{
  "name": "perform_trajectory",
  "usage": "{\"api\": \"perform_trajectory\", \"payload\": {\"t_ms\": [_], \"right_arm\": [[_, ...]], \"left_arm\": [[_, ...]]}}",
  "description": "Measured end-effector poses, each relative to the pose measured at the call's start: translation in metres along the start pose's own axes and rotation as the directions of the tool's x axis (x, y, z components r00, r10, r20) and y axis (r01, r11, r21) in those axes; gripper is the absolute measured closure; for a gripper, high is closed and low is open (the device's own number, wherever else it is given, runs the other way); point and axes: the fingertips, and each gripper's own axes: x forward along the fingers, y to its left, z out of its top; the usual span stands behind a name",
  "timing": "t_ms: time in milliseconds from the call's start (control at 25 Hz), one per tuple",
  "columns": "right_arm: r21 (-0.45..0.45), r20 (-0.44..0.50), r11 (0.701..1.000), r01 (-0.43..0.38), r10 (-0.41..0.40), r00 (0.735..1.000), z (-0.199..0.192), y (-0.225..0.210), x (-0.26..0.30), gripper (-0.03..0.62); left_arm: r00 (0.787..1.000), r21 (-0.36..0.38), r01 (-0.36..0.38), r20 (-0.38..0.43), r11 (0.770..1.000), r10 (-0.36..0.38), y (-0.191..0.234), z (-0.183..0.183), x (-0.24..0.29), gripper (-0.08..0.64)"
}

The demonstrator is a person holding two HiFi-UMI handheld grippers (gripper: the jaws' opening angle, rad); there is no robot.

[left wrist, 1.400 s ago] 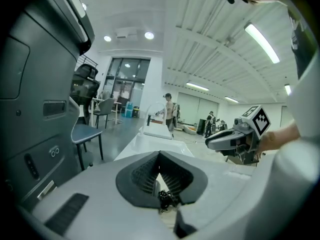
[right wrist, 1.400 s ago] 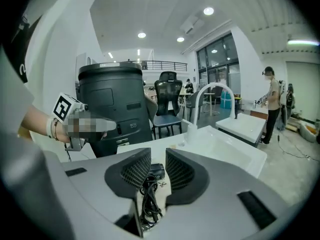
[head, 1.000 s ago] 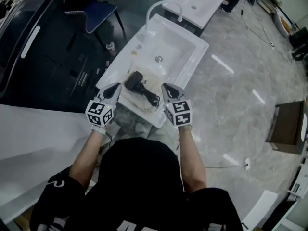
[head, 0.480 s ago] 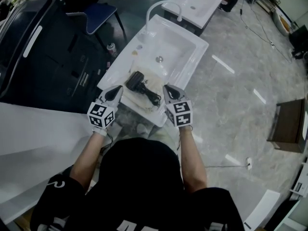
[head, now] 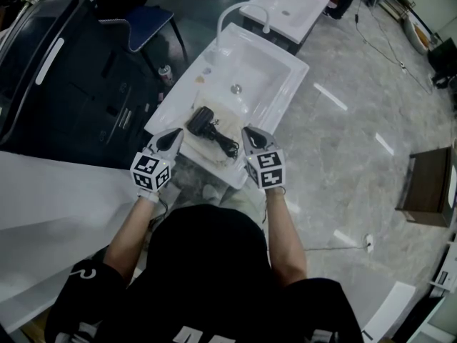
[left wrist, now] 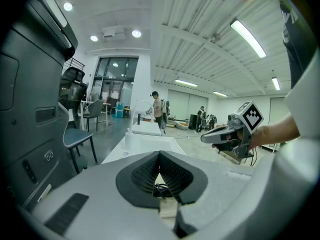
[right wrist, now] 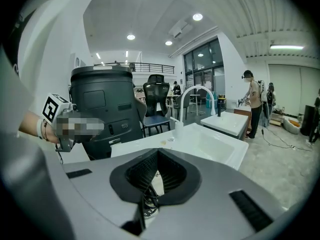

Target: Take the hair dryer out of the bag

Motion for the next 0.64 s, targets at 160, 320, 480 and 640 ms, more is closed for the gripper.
{"api": "perform_trajectory", "payload": {"t_ms": [160,320,480,640], "right_arm": [[-0.009,0.001,1.000,-0.005,0.005,1.000,-0.0004,0.0004,0.0001,0.597],[-0.010,0.006,1.000,-0.010,0.010,1.000,-0.0001,0.0022,0.0005,0.597],[-0.010,0.008,1.000,-0.014,0.014,1.000,0.0005,0.0039,0.0015,0.597],[-0.012,0.007,1.000,-0.012,0.012,1.000,0.0004,0.0052,0.0027,0.597]], "left_arm": [[1.000,0.006,0.007,-0.004,1.000,-0.007,-0.0018,-0.0017,0.0000,0.561],[1.000,0.008,0.008,-0.003,1.000,-0.008,-0.0023,-0.0035,-0.0011,0.561],[1.000,0.015,0.014,-0.011,1.000,-0.014,-0.0030,-0.0051,-0.0011,0.561],[1.000,0.020,0.018,-0.011,1.000,-0.018,-0.0024,-0.0050,-0.0010,0.561]]}}
